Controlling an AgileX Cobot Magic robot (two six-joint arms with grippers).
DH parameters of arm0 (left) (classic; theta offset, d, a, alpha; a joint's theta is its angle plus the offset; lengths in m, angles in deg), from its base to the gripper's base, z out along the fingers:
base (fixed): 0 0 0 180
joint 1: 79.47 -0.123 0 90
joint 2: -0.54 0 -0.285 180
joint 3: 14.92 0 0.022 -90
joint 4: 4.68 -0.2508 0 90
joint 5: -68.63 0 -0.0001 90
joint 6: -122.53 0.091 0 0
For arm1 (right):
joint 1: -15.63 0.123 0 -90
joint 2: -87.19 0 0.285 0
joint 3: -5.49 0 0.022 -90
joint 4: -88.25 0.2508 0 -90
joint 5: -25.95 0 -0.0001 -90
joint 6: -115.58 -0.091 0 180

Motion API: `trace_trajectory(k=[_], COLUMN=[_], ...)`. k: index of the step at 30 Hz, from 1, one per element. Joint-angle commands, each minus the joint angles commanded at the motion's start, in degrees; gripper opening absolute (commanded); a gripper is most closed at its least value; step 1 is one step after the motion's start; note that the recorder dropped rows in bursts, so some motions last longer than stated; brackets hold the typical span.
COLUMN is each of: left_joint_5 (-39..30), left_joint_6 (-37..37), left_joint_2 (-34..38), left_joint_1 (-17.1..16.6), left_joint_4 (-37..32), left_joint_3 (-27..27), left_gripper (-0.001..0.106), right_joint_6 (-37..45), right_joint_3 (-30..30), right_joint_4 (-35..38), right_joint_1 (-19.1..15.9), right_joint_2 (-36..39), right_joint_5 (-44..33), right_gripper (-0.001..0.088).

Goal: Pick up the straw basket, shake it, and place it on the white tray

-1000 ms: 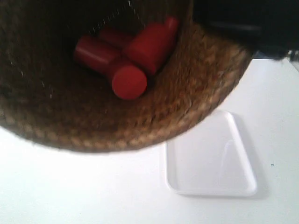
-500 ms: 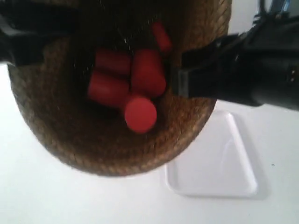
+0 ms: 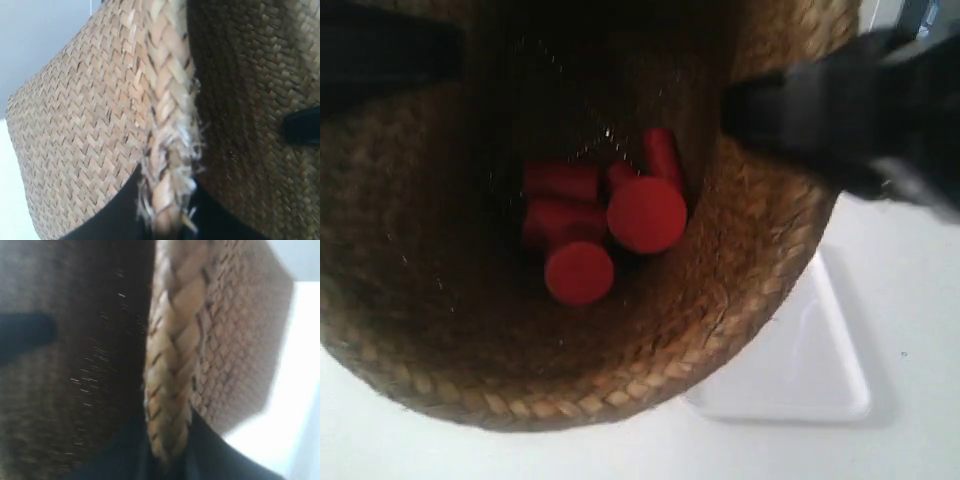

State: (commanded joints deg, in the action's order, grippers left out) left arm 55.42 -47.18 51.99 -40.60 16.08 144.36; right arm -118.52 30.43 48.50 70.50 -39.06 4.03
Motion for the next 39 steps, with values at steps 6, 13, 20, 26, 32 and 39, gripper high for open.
trace_trajectory(k=[6,13,20,26,32,39], left_joint_5=[-3.42,4.72,-1.95,0.44,-1.38,-3.01], left_joint_6=[-4.83,-1.86,-2.39,-11.58,-7.08,-9.37], left_joint_2=[3.65,2.69,-1.00,5.96,3.71,4.72], left_joint_1=[0.15,1.13,1.89,0.20,1.72,1.86], left_joint_4=[1.93,-2.37,-2.28,-7.45,-10.22,-8.19], left_joint_3=[0.16,-4.34,3.22,-2.74,0.48,3.95], left_gripper=[0.000,0.000,0.000,0.000,0.000,0.000], right_joint_6=[-3.48,-12.57,2.70,-12.81,-6.86,-7.56], right_joint_3=[-1.14,1.48,-3.65,-1.04,-1.93,-2.20], right_joint_4=[1.09,-12.61,3.29,-12.98,-6.63,-4.55], right_joint_1=[-0.86,-1.09,2.29,0.13,2.51,1.76], right_joint_2=[7.19,8.57,2.51,9.72,3.92,4.70], right_joint_5=[-4.01,-0.77,4.43,-11.29,-6.64,-2.52], right_gripper=[0.0000,0.0000,0.0000,0.0000,0.0000,0.0000])
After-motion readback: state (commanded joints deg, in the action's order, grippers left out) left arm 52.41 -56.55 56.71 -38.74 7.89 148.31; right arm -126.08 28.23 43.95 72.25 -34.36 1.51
